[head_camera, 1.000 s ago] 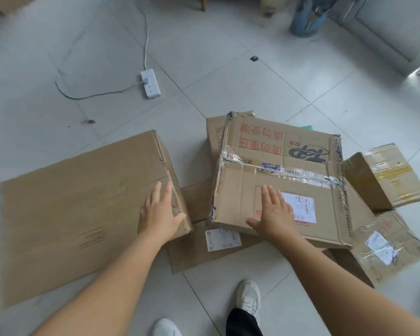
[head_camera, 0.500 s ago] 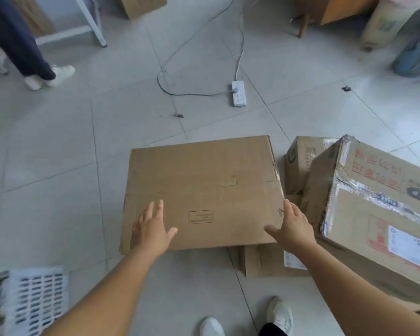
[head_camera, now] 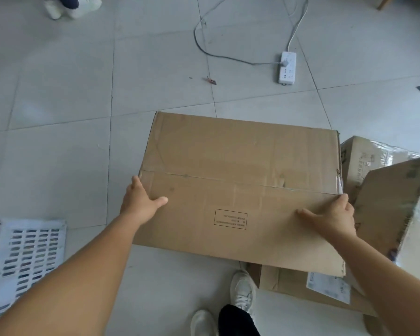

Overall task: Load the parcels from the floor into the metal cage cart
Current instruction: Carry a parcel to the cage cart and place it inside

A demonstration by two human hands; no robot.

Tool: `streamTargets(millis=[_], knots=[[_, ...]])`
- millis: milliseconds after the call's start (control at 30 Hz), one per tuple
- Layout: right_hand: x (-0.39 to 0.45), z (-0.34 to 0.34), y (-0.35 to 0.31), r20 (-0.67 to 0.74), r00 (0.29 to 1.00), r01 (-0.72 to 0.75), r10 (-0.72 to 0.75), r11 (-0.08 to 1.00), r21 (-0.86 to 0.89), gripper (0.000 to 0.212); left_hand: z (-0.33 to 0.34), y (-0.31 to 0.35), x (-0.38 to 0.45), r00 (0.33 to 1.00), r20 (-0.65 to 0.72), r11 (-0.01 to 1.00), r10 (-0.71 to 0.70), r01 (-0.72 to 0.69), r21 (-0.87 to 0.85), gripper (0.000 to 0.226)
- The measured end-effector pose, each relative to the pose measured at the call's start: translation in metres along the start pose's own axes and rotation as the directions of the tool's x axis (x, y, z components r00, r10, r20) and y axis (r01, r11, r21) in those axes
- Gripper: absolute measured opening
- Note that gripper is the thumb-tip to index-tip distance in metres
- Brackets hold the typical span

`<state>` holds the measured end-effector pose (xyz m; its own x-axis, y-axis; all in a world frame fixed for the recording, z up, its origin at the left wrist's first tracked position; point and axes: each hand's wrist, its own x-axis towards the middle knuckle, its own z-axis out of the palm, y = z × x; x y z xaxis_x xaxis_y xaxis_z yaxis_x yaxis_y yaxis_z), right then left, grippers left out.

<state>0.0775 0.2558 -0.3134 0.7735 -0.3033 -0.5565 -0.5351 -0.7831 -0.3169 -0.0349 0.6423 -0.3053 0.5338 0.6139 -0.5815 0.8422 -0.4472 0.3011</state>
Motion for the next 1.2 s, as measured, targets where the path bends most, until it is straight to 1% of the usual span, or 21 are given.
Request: streamTargets(millis=[133, 300, 500, 667, 800, 933, 1100, 1200], knots=[[0.007, 0.001, 0.002, 0.041, 0.998, -0.048, 0.045, 0.995, 0.086, 0.122, 0.001, -0.004, 0.016, 1.0, 0.013, 0.996, -0.02, 0.021, -0.082, 0.114], [0.009, -0.005, 0.004, 0.067, 0.997, -0.046, 0.037, 0.989, 0.141, 0.117, 0.004, -0.007, 0.017, 1.0, -0.018, 0.986, -0.006, 0.003, -0.166, 0.114], [-0.009, -0.032, -0.003, 0.089, 0.996, -0.011, -0.006, 0.982, 0.19, 0.115, -0.014, -0.006, -0.012, 0.999, -0.051, 0.98, -0.015, 0.004, -0.198, 0.112], [-0.041, -0.071, -0.015, 0.059, 0.997, 0.026, -0.042, 0.969, 0.246, 0.115, -0.053, 0.007, -0.048, 0.998, -0.057, 0.974, 0.008, -0.02, -0.225, 0.113], [-0.075, -0.102, -0.022, 0.007, 0.998, 0.058, -0.063, 0.954, 0.294, 0.114, -0.094, 0.022, -0.074, 0.994, -0.081, 0.964, 0.069, -0.088, -0.25, 0.111], [-0.117, -0.131, -0.026, -0.062, 0.996, 0.078, -0.06, 0.931, 0.356, 0.111, -0.138, 0.035, -0.102, 0.981, -0.114, 0.942, 0.16, -0.186, -0.279, 0.11], [-0.172, -0.169, -0.023, -0.157, 0.984, 0.139, -0.081, 0.903, 0.407, 0.112, -0.184, 0.046, -0.137, 0.95, -0.145, 0.902, 0.277, -0.309, -0.302, 0.11], [-0.205, -0.196, -0.017, -0.223, 0.973, 0.158, -0.062, 0.883, 0.442, 0.115, -0.207, 0.059, -0.162, 0.923, -0.157, 0.872, 0.351, -0.383, -0.304, 0.108]])
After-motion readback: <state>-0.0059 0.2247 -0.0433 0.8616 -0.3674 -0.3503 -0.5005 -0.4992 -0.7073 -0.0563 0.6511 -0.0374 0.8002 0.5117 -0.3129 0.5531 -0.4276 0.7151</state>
